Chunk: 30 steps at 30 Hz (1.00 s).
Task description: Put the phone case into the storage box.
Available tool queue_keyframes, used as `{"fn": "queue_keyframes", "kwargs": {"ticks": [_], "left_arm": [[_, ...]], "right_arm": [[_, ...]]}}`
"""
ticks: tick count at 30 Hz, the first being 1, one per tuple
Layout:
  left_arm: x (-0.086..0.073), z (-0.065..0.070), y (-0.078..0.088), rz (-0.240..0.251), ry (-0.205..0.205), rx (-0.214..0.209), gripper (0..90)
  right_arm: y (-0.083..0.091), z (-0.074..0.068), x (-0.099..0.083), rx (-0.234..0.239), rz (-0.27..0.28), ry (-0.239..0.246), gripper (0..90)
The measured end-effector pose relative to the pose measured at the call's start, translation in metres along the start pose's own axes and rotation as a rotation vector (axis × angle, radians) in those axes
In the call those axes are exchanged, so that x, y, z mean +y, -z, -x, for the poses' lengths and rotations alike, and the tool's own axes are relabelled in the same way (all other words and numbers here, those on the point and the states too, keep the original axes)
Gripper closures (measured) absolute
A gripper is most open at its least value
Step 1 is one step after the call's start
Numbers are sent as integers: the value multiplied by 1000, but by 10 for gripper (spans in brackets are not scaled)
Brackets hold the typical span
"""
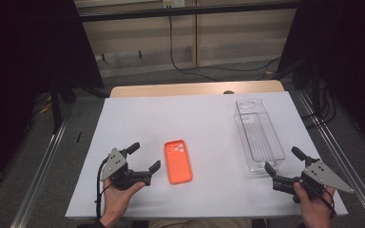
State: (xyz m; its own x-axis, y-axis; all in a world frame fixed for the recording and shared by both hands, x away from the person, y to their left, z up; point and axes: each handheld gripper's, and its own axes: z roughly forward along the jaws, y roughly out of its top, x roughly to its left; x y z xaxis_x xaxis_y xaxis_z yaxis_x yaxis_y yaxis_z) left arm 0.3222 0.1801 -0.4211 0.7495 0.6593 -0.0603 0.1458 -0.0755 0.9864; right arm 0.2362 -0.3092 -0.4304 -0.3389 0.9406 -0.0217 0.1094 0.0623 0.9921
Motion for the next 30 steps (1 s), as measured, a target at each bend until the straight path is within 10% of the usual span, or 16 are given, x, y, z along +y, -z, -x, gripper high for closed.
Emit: {"fn": "queue_keyframes", "kwargs": {"ticks": [30], "left_arm": [[5,18,-44,2,1,-95,24]], "right_arm": [[1,0,0,3,-1,0,0]]}}
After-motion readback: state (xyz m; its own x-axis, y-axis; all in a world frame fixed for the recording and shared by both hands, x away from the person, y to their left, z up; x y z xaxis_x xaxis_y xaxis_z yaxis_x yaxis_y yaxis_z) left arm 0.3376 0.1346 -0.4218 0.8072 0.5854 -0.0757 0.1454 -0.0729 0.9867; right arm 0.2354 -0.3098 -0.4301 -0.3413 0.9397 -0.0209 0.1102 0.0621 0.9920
